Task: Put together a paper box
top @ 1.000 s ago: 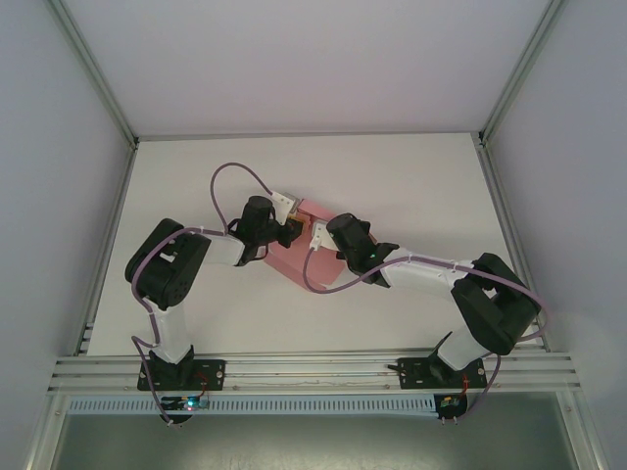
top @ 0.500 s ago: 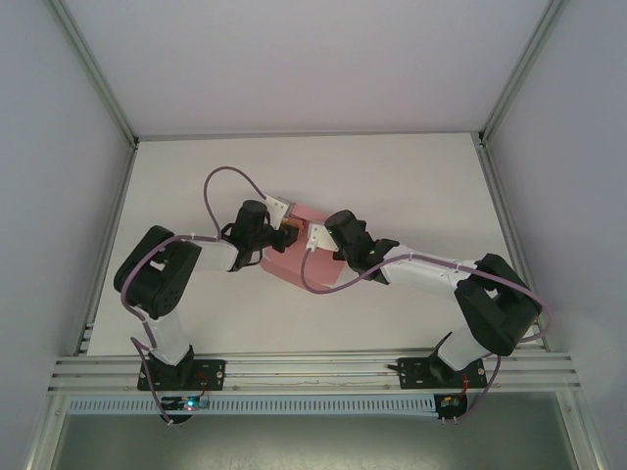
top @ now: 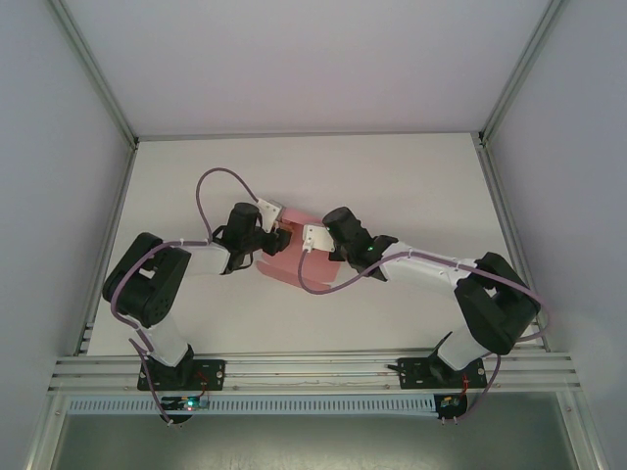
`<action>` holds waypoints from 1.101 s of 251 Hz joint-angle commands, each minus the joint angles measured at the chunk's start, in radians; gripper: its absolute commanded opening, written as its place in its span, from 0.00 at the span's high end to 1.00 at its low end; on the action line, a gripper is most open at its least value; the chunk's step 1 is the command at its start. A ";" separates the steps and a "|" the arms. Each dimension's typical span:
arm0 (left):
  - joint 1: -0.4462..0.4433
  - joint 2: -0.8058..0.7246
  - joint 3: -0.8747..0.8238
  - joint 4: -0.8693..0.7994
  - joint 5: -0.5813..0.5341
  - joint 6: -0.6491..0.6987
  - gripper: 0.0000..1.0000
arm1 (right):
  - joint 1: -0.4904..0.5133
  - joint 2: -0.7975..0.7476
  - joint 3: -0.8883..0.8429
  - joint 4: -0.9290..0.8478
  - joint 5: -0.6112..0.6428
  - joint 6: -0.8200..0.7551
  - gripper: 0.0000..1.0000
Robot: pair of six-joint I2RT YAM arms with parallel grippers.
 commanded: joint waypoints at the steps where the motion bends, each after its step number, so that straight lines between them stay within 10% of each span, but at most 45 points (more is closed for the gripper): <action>1: 0.021 0.017 0.081 0.068 0.072 0.040 0.42 | 0.016 0.091 -0.043 -0.216 -0.199 0.011 1.00; 128: 0.144 0.128 0.252 -0.077 0.574 0.031 0.48 | -0.013 0.155 -0.011 -0.178 -0.174 -0.038 1.00; 185: 0.144 0.147 0.366 -0.314 0.567 0.105 0.45 | -0.021 0.152 0.022 -0.265 -0.273 -0.018 1.00; 276: 0.143 0.027 0.161 -0.233 0.464 0.010 0.50 | -0.027 0.130 0.057 -0.372 -0.399 0.016 1.00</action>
